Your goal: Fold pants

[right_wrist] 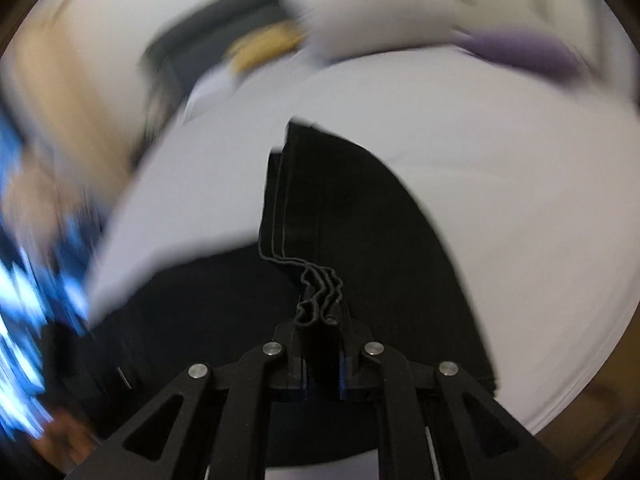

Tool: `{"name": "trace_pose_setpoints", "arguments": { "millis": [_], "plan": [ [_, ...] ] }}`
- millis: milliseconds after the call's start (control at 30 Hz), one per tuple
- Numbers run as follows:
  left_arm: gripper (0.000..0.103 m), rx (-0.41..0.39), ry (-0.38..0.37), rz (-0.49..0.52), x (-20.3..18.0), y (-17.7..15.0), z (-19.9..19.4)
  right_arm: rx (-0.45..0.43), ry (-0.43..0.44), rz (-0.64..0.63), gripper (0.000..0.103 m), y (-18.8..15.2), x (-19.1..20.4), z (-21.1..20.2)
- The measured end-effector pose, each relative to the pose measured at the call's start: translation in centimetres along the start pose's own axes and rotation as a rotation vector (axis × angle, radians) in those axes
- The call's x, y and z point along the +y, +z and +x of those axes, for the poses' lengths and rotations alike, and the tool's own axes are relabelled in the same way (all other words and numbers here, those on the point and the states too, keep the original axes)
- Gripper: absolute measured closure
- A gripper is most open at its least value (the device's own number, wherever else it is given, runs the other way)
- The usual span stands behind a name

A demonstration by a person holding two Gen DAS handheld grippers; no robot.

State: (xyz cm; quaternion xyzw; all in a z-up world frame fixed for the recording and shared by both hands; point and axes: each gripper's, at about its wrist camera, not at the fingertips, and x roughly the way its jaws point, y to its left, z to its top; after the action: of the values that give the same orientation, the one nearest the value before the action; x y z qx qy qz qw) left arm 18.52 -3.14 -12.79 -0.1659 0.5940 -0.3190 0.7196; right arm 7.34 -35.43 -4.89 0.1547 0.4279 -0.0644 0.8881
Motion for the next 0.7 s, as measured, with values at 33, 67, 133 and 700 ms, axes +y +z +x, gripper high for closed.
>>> {"name": "trace_pose_setpoints", "arguments": {
  "millis": [33,67,133,700],
  "plan": [
    [0.101,-0.001,-0.005,-0.01,0.1,0.0,-0.1,0.044,-0.024,-0.057,0.092,-0.5,1.5,1.1],
    [0.101,-0.001,-0.011,-0.023,0.3,0.1,-0.2,0.101,-0.069,-0.121,0.092,-1.3,3.0,2.9],
    [0.101,-0.001,-0.017,-0.039,0.5,0.3,-0.5,0.103,-0.199,-0.249,0.091,-2.5,5.0,4.5],
    [0.009,0.016,-0.325,-0.266,1.0,2.6,-1.9,-0.077,-0.136,-0.378,0.091,-5.1,13.7,-1.1]
  ]
}}
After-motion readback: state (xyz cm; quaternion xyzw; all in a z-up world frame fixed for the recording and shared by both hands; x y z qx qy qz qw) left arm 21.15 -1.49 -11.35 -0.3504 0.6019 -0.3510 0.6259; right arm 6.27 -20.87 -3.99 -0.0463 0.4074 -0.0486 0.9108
